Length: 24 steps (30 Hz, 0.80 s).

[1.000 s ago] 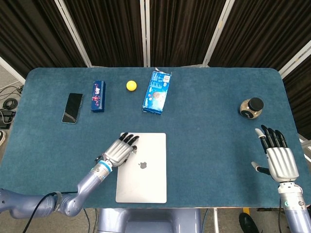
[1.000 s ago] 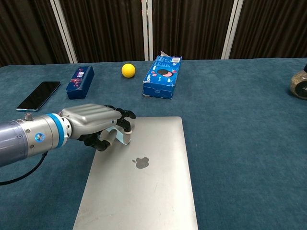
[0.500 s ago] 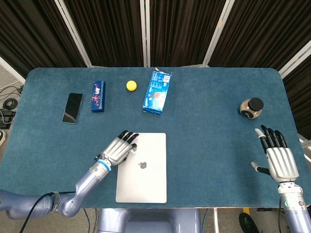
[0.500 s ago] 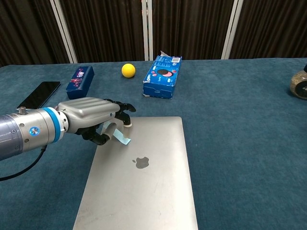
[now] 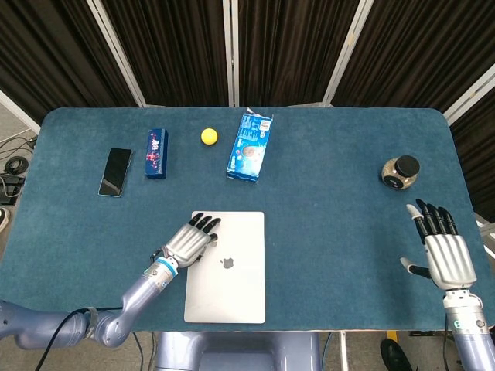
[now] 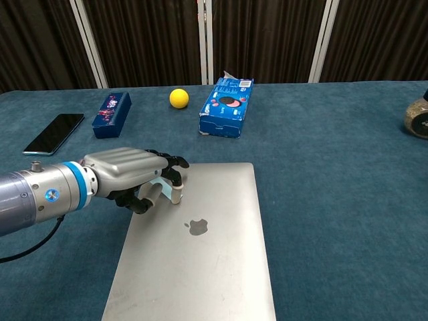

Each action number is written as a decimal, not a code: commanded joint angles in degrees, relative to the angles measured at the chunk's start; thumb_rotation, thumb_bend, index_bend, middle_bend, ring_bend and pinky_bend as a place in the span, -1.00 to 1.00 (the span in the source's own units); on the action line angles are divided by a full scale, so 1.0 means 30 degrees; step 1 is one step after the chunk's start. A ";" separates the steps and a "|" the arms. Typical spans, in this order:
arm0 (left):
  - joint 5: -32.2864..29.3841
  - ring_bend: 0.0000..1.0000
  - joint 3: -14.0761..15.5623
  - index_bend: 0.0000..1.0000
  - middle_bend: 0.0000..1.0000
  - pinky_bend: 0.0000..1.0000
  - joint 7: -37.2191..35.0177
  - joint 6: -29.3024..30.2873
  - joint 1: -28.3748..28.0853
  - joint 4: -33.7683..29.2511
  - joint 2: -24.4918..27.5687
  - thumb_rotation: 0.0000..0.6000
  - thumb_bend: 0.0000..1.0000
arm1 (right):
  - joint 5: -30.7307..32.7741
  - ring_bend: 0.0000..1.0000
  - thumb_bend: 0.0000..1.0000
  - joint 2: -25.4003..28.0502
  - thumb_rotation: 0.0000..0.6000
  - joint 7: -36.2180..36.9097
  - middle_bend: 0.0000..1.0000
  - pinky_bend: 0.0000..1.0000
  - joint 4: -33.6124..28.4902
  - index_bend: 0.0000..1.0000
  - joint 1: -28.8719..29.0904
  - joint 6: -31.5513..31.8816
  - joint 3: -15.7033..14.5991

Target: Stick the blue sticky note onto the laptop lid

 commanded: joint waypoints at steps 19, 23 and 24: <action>-0.0143 -1.00 -0.0461 -0.32 -1.00 -1.00 -0.0430 0.0188 -0.0131 0.0363 -0.0350 1.00 0.81 | -0.0071 -1.00 -0.92 -0.0002 1.00 -0.0043 -1.00 -1.00 0.0010 -0.95 -0.0036 -0.0150 0.0074; -0.0365 -1.00 -0.0338 -0.32 -1.00 -1.00 -0.0289 0.0112 -0.0146 0.0671 -0.0590 1.00 0.81 | -0.0032 -1.00 -0.92 0.0024 1.00 0.0038 -1.00 -1.00 0.0044 -0.95 -0.0046 -0.0190 0.0109; -0.0380 -1.00 -0.0313 -0.32 -1.00 -1.00 -0.0265 0.0092 -0.0155 0.0726 -0.0630 1.00 0.81 | -0.0029 -1.00 -0.92 0.0028 1.00 0.0054 -1.00 -1.00 0.0049 -0.95 -0.0046 -0.0205 0.0114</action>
